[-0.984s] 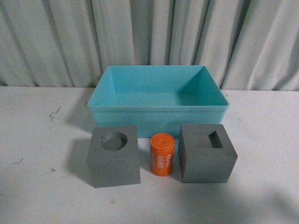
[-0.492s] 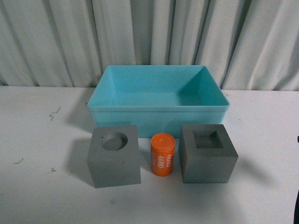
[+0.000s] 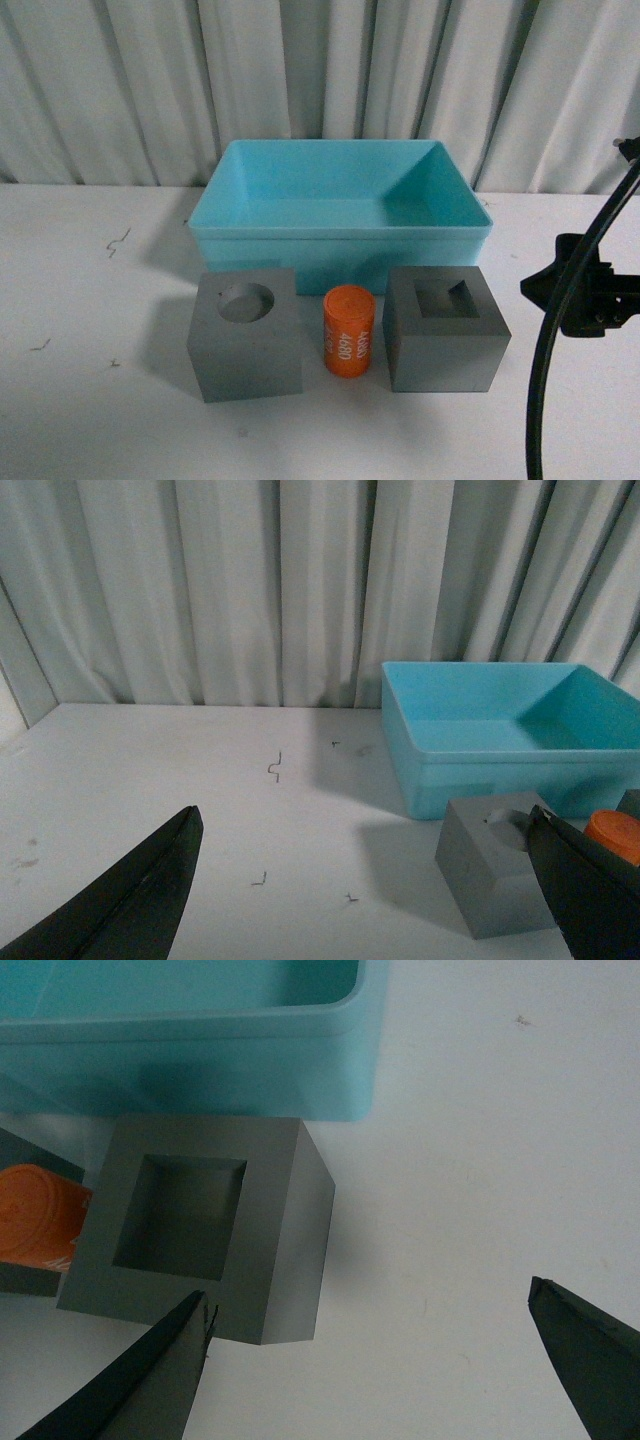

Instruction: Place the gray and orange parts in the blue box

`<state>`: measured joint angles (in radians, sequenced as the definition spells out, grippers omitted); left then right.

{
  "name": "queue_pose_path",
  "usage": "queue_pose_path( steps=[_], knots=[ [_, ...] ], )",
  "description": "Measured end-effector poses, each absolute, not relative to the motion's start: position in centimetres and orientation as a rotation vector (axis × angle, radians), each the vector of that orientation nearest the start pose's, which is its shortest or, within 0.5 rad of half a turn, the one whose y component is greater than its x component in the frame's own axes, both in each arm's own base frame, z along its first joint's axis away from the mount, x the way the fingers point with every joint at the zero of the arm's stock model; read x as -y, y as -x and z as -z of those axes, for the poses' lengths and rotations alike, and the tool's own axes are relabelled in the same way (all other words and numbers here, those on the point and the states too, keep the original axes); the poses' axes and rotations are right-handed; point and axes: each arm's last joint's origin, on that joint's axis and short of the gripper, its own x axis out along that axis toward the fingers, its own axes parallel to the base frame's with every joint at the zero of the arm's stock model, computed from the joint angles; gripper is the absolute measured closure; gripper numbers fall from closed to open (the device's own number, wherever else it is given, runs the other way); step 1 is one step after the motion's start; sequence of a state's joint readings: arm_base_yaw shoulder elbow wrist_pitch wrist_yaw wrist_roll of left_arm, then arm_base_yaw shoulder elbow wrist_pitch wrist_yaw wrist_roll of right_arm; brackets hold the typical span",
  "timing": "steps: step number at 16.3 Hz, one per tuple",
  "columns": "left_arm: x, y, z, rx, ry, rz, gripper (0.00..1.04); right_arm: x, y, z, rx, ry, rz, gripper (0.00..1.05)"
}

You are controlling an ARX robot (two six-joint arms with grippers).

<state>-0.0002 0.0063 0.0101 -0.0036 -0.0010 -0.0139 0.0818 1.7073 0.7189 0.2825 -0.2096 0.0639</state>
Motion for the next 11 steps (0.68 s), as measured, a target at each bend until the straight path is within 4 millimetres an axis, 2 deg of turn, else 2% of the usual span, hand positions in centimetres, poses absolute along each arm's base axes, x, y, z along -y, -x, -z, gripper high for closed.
queue_pose_path(
  steps=[5,7,11],
  knots=[
    [0.0,-9.7,-16.6,0.000,0.014,-0.001,0.07,-5.5,-31.4,-10.7,-0.796,-0.090,-0.286,0.06],
    [0.0,-9.7,-16.6,0.001,0.014,0.000,0.07,-6.1,-32.6,-10.9,-0.782,-0.079,-0.286,0.06],
    [0.0,-9.7,-16.6,0.000,0.014,0.000,0.07,-6.6,-33.4,-10.3,-0.802,-0.068,-0.281,0.06]
  ],
)
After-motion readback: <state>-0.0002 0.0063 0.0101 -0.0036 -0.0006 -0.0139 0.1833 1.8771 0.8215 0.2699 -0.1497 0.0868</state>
